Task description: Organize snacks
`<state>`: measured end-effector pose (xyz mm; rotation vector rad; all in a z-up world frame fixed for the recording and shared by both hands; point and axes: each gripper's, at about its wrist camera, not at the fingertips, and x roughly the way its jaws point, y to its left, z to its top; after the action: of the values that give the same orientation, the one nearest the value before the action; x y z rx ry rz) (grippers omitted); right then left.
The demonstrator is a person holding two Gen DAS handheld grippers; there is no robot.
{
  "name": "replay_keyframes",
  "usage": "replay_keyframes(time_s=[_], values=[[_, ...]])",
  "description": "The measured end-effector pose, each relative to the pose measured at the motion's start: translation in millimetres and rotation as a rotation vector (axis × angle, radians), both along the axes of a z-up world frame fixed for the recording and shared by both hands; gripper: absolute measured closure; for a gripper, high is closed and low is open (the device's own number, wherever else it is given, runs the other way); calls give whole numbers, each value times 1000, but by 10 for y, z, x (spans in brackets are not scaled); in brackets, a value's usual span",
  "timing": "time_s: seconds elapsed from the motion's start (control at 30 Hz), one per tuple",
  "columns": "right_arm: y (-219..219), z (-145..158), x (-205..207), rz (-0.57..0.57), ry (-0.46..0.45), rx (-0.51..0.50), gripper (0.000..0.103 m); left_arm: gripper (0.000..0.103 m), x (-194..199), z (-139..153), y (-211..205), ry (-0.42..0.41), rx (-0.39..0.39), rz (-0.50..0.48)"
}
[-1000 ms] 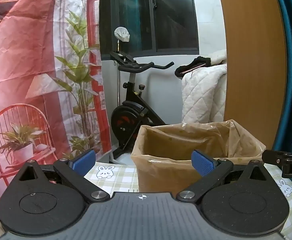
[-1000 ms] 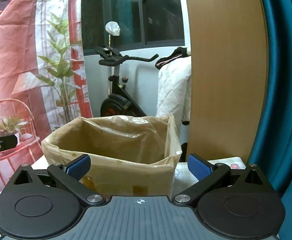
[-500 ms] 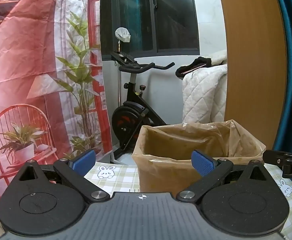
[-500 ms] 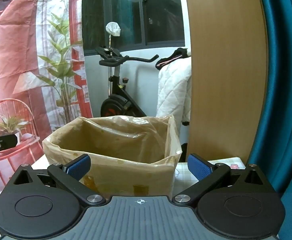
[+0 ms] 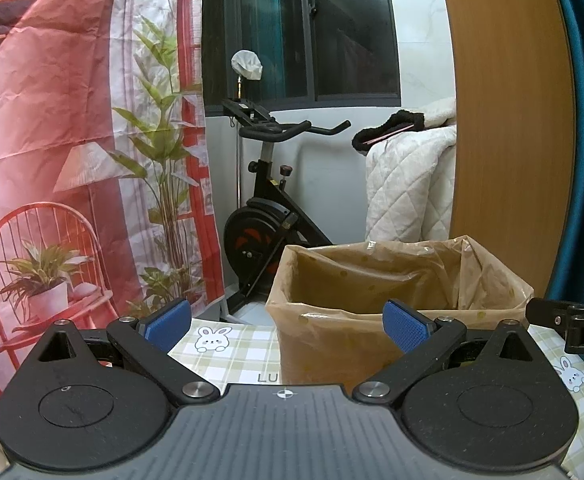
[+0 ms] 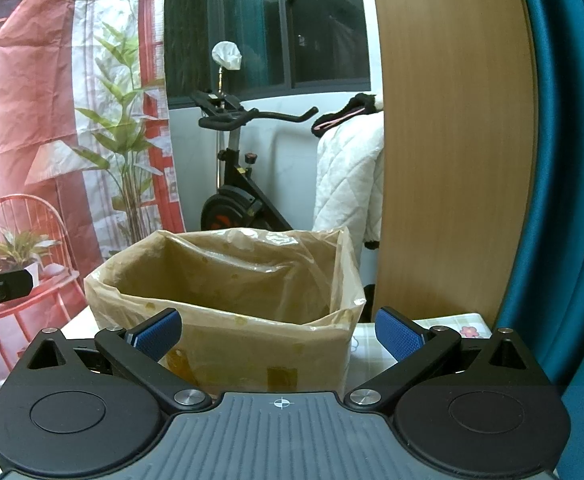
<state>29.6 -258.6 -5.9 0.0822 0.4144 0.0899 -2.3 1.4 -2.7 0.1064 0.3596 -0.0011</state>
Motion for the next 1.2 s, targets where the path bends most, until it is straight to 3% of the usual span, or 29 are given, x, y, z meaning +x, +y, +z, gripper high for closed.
replay_keyframes(time_s=[1.2], values=[[21, -9, 17, 0, 2, -3, 0, 0, 1, -9, 10, 8, -3, 0]])
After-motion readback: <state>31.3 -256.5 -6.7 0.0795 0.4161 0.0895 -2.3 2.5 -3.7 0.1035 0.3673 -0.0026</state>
